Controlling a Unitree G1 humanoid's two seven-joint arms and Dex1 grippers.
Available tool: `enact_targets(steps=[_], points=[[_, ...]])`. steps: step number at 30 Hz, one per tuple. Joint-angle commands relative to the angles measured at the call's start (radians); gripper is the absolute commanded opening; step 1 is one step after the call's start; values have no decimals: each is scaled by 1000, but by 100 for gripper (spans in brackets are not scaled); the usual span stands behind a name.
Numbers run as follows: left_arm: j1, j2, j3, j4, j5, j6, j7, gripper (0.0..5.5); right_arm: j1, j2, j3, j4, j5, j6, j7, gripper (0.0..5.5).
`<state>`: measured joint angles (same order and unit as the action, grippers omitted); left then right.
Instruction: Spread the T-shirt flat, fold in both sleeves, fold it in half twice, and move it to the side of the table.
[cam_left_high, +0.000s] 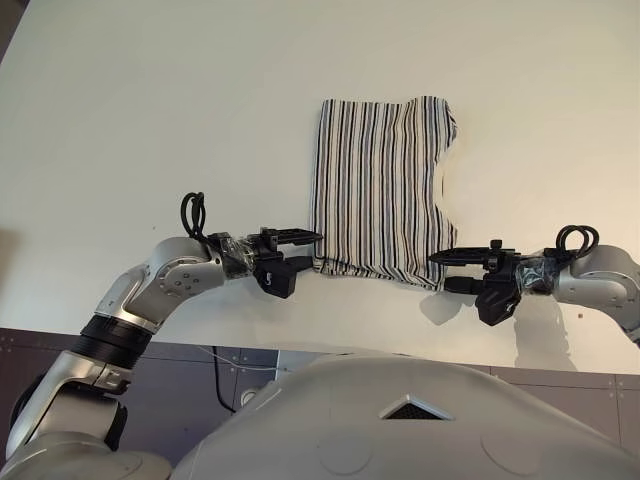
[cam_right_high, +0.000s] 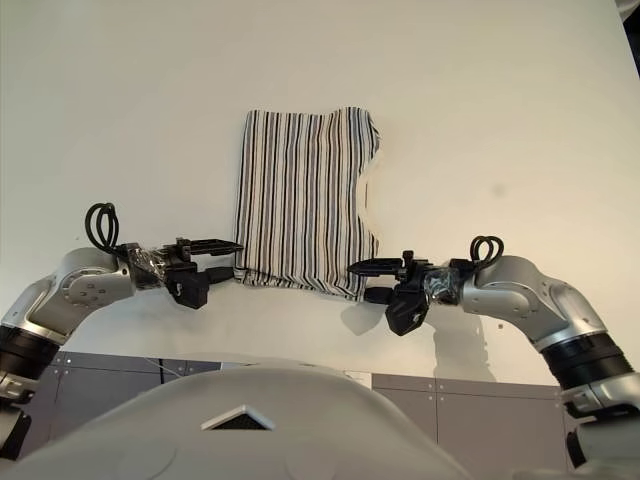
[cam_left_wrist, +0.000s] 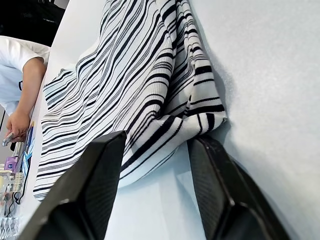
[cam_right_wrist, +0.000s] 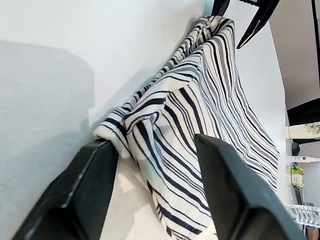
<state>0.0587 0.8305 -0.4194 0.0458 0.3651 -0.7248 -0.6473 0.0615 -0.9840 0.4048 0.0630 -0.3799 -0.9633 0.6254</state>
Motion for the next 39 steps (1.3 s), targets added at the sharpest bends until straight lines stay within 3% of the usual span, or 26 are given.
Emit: enact_targets(steps=[1, 9, 12, 17, 22, 24, 28, 32, 39], points=[[35, 11, -74, 71, 80, 7, -59, 155, 6, 6, 19, 36, -47, 1, 20, 185], [51, 18, -89, 95, 59, -9, -52, 37, -12, 42, 47, 105, -51, -27, 13, 25], [89, 24, -76, 40, -82, 56, -95, 15, 7, 49, 79, 94, 64, 33, 66, 10], [191, 66, -31, -167, -437, 341, -228, 11, 71, 4, 94, -137, 470, 388, 250, 10], [302, 125, 87, -403, -839, 666, -303, 11, 138, -90, -15, -365, 859, 773, 385, 10], [289, 81, 173, -440, -952, 759, -241, 11, 95, -39, -80, -362, 903, 887, 321, 10], [74, -73, 289, -338, -1031, 910, -64, 11, -179, 168, -105, -270, 842, 1083, 155, 10], [-73, -184, 286, -197, -923, 975, 44, 11, -372, 358, -74, -105, 672, 1157, 4, 10], [-150, -311, 283, -11, -755, 939, 82, 11, -379, 477, -68, -26, 516, 1163, -65, 10]])
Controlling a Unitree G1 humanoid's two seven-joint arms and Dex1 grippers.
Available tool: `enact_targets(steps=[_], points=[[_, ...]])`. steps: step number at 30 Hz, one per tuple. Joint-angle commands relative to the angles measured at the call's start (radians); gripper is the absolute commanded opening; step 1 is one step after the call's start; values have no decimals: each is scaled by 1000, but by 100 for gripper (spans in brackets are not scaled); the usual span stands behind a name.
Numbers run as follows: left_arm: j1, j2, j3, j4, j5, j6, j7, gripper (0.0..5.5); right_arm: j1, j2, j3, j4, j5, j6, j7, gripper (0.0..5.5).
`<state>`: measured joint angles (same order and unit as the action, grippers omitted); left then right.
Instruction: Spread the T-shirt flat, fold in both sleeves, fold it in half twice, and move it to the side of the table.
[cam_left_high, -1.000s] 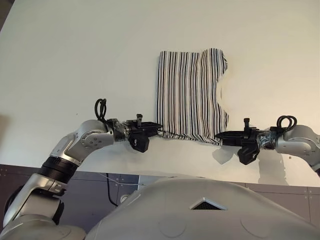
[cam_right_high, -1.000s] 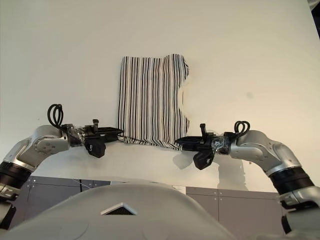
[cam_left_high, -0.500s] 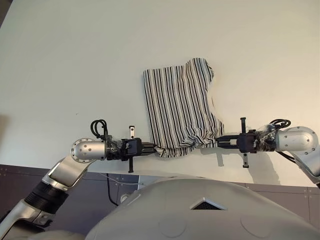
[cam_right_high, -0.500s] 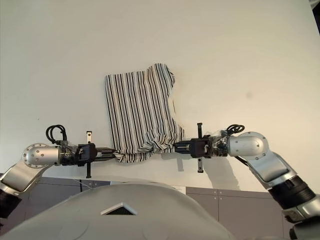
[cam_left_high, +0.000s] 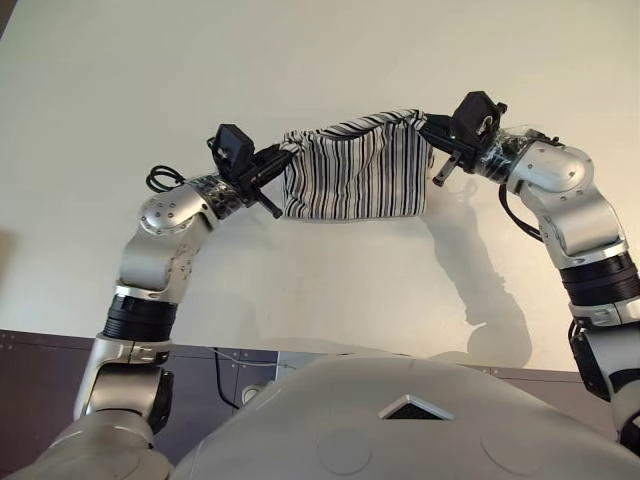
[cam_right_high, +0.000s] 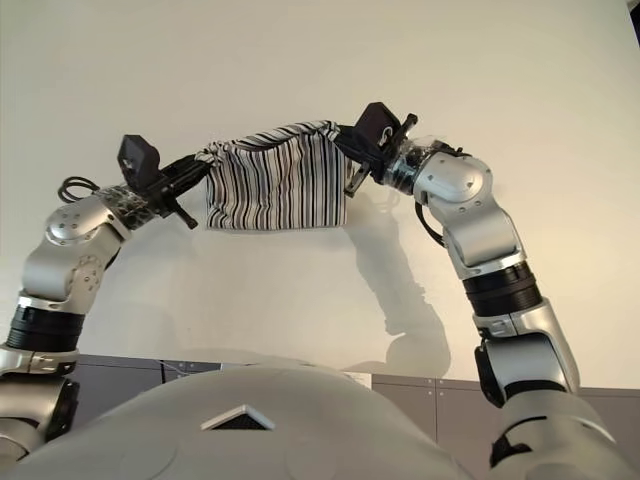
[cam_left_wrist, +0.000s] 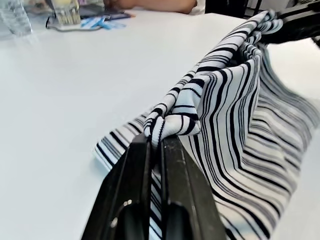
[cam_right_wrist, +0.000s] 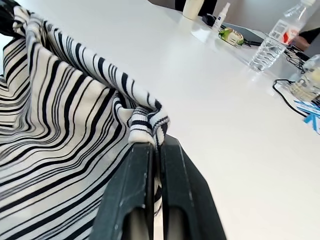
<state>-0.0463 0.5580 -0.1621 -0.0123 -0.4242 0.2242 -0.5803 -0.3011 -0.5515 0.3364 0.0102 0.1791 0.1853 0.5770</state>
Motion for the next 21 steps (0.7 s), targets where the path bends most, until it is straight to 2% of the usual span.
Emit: enact_targets(steps=[1, 3, 5, 6, 11, 14, 18, 21], points=[[-71, -50, 35, 78, 48, -14, 19, 11, -24, 61, 3, 43, -62, 11, -22, 10], [-118, -70, 52, 145, 75, -26, 26, 11, -42, 91, 11, 90, -111, -12, -35, 10], [-161, -89, 69, 212, 97, -46, 23, 10, -75, 127, 23, 162, -172, -60, -61, 48], [-174, -95, 68, 234, 107, -55, 15, 41, -90, 147, 21, 194, -190, -72, -77, 68], [-223, -146, 101, 333, 131, -65, 35, 122, -132, 247, -2, 300, -231, -88, -147, 168], [-314, -169, 128, 451, 152, -99, 42, 132, -147, 282, -12, 366, -287, -121, -229, 225], [-432, -164, 89, 707, 282, -191, 77, 132, -171, 391, -99, 269, -149, -130, -206, 290], [-429, -165, 77, 831, 362, -221, 144, 132, -145, 467, -23, 146, -95, -50, -122, 290]])
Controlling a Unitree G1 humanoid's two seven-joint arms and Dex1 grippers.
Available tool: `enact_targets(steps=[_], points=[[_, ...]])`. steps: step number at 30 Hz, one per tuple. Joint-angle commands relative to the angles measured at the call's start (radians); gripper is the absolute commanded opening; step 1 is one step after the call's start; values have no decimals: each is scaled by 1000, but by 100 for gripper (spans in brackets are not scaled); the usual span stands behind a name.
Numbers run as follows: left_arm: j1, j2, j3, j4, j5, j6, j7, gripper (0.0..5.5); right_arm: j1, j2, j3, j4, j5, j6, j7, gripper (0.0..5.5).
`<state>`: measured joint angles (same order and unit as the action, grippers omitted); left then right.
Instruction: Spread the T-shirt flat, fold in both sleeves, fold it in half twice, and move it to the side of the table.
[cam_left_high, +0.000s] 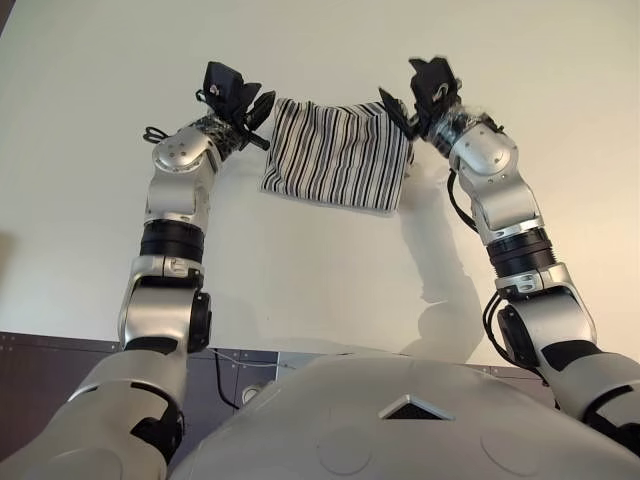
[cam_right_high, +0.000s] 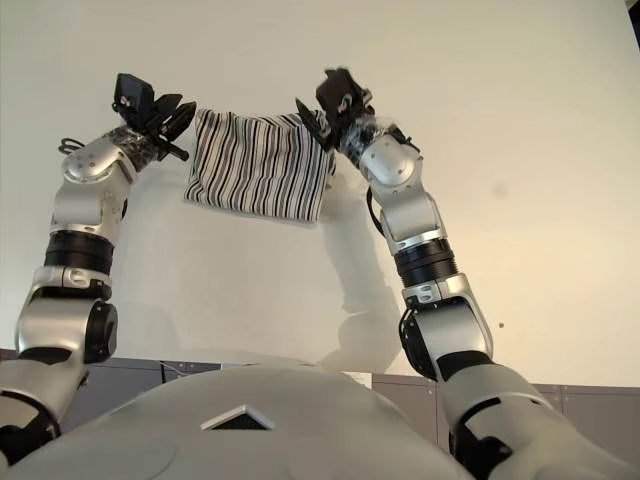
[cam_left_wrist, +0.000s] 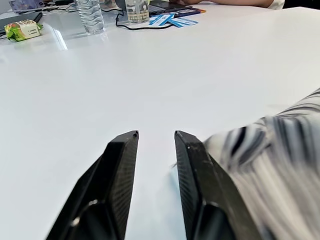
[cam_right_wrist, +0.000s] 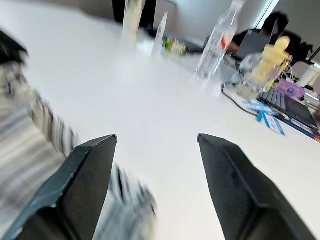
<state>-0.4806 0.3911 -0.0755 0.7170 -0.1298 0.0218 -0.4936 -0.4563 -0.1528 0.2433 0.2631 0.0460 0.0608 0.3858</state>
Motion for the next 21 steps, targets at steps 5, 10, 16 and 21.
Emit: enact_targets(steps=[5, 10, 16, 21], points=[[57, -21, 151, 101, -5, -15, 216, 132, 52, 138, 231, -14, -84, 229, 22, 290], [129, -132, 335, -132, -155, 37, 398, 132, -24, 286, -3, 231, -15, 475, -225, 290], [134, -256, 392, -346, -216, 99, 544, 132, -177, 231, -335, 432, 132, 566, -408, 290], [145, -331, 391, -466, -207, 102, 621, 132, -264, -2, -467, 662, 111, 382, -502, 290]])
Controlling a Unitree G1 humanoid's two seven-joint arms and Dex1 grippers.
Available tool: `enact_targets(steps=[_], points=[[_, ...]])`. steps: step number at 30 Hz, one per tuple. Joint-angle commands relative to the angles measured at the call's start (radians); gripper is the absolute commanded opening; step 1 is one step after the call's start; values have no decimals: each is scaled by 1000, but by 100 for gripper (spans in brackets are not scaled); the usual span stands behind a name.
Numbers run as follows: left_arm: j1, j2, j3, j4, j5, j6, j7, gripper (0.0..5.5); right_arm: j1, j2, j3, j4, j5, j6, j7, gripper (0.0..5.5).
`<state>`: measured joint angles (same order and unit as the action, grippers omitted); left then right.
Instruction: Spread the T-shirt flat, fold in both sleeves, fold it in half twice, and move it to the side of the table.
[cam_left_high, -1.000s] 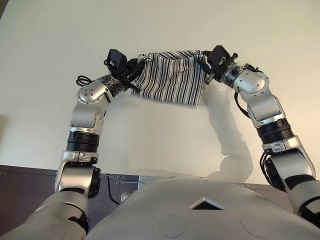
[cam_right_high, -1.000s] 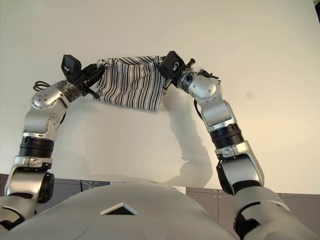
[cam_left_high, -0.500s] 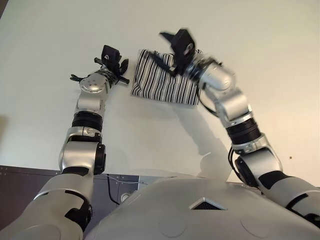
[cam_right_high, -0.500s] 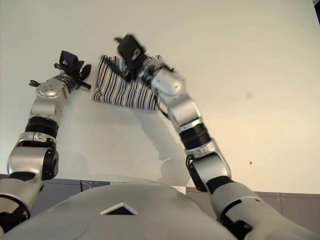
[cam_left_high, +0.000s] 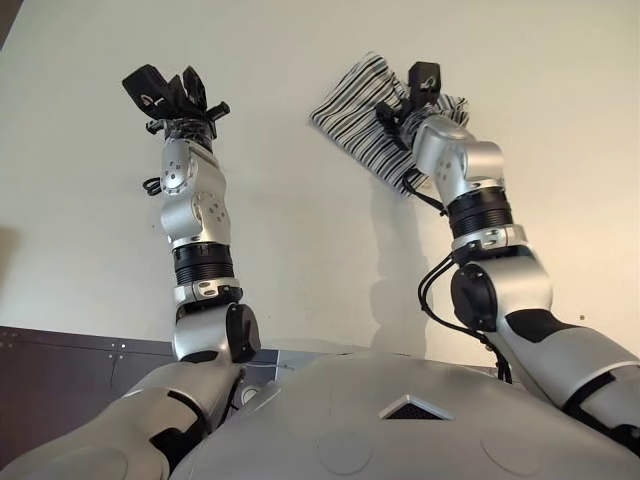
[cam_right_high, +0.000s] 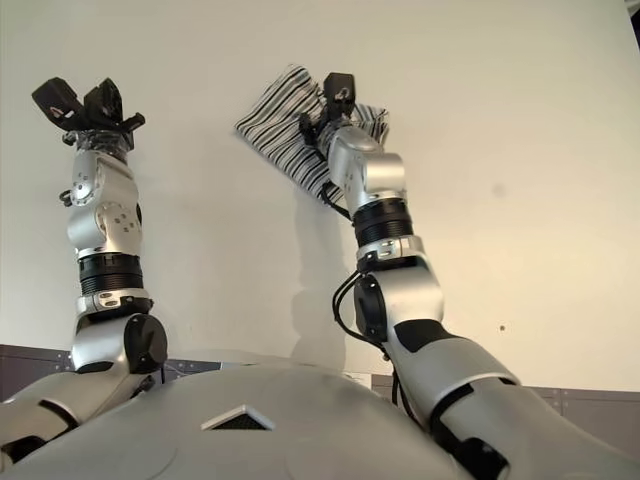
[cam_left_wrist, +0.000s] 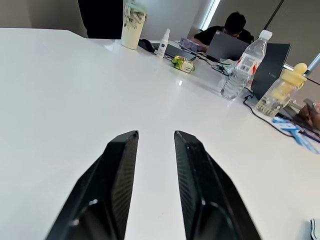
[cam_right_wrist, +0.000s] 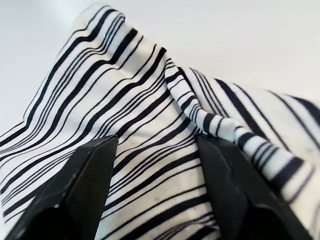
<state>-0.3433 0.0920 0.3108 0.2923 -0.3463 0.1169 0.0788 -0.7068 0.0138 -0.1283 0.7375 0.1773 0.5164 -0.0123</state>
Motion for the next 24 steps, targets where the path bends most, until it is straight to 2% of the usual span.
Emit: enact_targets(steps=[1, 4, 6, 8, 12, 15, 17, 21, 23, 24], points=[[-4, -36, 11, -50, 9, 5, 63, 132, -34, -228, -135, 247, -13, -112, -146, 290], [-54, -43, 31, -80, -7, 7, 96, 132, -78, -364, -217, 367, 2, -212, -221, 290], [-92, -50, 21, -96, -7, 12, 104, 132, -98, -396, -233, 406, 1, -256, -214, 290], [-128, -61, 8, -105, -3, 19, 108, 132, -113, -402, -240, 419, -1, -304, -225, 290], [-164, -69, -7, -113, 4, 32, 106, 132, -125, -399, -334, 386, 53, -411, -404, 290], [-150, -81, -17, -132, 9, 44, 113, 132, -125, -368, -330, 306, 46, -477, -451, 290], [-154, -83, -36, -143, 25, 51, 109, 132, -143, -345, -294, 256, 19, -510, -452, 290], [-214, -69, -108, -125, 101, 35, 88, 132, -163, -227, -122, 90, -83, -541, -391, 290], [-225, -46, -172, -110, 192, 8, 82, 132, -136, -94, -3, -5, -132, -534, -352, 290], [-223, -29, -219, -106, 249, -7, 70, 152, -104, -23, 63, -59, -159, -522, -343, 292]])
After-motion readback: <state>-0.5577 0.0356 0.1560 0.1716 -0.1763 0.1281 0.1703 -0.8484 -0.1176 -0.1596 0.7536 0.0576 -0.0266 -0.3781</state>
